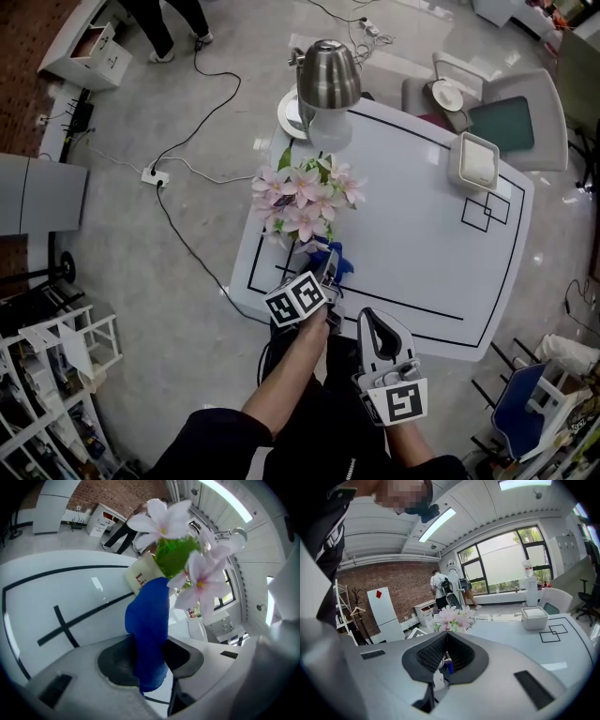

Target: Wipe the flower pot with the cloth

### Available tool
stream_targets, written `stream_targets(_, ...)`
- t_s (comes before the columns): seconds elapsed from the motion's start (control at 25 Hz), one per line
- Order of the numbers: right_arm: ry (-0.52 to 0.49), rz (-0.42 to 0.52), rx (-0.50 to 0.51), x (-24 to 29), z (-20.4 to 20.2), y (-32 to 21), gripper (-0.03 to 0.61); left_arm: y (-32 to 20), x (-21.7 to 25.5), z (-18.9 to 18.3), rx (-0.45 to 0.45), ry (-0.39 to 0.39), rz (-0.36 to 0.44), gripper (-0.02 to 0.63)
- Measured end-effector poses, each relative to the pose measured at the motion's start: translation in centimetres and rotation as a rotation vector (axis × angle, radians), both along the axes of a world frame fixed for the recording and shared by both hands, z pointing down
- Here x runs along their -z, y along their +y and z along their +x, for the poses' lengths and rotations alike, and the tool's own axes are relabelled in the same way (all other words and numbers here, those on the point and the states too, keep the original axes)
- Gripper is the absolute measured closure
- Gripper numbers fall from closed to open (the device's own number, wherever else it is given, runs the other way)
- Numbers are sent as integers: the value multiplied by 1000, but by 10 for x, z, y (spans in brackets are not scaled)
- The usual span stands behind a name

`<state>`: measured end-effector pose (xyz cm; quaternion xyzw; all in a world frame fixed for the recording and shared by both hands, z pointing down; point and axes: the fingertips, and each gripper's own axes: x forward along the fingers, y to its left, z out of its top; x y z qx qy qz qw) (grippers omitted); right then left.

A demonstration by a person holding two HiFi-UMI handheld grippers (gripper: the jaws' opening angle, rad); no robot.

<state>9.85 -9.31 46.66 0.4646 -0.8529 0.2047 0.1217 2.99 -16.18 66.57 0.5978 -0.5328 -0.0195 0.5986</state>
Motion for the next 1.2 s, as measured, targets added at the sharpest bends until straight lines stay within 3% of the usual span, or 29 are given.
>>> stream_targets(0.2, -7, 16, 25, 8, -36, 3, 571, 9, -3, -56, -34, -36, 5, 474)
stream_targets(0.36, -3, 21, 42, 12, -60, 5, 571, -1, 2, -99, -94, -89, 59, 474)
stream_targets(0.44, 5, 22, 55, 13, -71, 6, 571, -13, 8, -127, -182, -195, 124, 474)
stream_targets(0.56, 14, 18, 60, 14, -84, 8, 570, -43, 23, -162, -365, -416, 258, 474)
stream_targets(0.72, 21, 14, 63, 17, -101, 8, 571, -90, 36, -181, -514, -568, 374, 474)
stream_targets(0.8, 33, 15, 66, 19, -108, 7, 571, -109, 31, -176, -582, -578, 397, 474)
stream_targets(0.92, 46, 9, 58, 22, -115, 6, 571, -127, 27, -157, -663, -495, 410, 474)
stream_targets(1.2, 58, -11, 25, 19, -113, -1, 571, -139, 11, -133, -733, -417, 355, 474)
